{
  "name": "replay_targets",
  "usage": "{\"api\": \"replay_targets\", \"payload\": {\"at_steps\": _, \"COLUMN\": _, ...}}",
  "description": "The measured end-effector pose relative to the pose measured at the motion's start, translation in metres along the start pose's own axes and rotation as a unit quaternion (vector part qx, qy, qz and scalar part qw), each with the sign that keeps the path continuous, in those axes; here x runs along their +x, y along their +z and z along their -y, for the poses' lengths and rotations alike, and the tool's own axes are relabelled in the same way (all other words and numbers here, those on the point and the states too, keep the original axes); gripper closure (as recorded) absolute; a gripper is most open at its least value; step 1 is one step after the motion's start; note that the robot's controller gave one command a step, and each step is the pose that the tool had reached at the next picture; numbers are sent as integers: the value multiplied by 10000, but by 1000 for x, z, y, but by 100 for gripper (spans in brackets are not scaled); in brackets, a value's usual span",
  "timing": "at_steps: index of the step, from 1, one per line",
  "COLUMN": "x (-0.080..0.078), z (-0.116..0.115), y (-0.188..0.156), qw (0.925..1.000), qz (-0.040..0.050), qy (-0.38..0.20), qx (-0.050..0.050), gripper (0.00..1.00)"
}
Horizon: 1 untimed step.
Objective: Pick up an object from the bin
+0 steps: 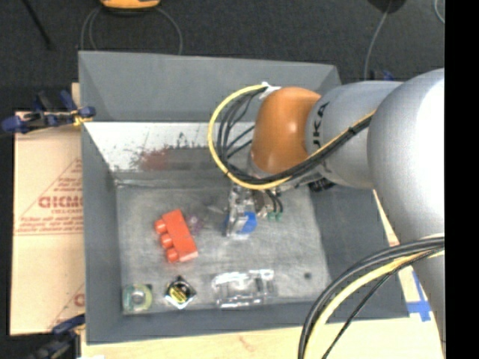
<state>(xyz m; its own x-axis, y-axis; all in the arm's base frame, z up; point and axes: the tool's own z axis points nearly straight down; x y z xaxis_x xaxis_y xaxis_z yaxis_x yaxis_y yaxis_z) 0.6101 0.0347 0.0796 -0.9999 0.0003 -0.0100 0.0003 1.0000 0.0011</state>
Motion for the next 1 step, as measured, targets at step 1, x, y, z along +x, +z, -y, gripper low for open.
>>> {"api": "replay_targets", "payload": {"at_steps": 1, "x": -23, "z": 54, "y": -204, "qw": 9983, "qz": 24, "qy": -578, "qx": 22, "gripper": 100}}
